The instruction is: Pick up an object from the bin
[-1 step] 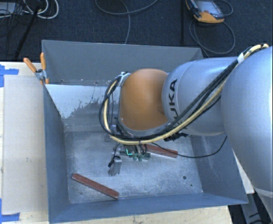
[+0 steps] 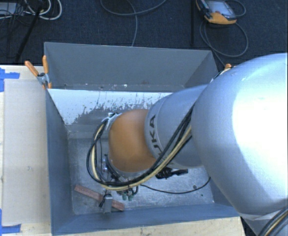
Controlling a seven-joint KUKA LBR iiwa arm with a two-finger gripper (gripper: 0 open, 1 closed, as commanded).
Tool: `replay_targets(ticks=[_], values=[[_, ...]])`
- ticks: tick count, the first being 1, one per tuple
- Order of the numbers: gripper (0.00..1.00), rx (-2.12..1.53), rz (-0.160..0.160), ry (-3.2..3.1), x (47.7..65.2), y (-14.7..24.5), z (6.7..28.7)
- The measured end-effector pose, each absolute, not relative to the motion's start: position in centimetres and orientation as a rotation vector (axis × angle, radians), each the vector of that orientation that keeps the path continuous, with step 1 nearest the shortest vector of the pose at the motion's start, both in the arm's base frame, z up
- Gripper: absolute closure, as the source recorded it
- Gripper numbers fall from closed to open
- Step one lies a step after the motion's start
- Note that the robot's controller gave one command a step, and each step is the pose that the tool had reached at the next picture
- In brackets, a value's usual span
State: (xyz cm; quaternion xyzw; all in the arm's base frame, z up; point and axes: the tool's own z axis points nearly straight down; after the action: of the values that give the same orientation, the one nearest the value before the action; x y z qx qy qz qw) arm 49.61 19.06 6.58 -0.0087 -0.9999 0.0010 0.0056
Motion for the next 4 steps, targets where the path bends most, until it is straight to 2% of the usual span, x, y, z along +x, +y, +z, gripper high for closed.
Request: replay_targets(ticks=[1,2,3,4], values=[[0.00,-0.586,0.002,-3.083,48.3,16.7,7.0],[1.00,-0.590,-0.002,-3.086,48.5,16.7,7.2],[1.00,-0.650,-0.004,-3.077,47.9,17.6,13.8],[0.00,-0.653,0.001,-3.071,47.7,17.5,13.4]])
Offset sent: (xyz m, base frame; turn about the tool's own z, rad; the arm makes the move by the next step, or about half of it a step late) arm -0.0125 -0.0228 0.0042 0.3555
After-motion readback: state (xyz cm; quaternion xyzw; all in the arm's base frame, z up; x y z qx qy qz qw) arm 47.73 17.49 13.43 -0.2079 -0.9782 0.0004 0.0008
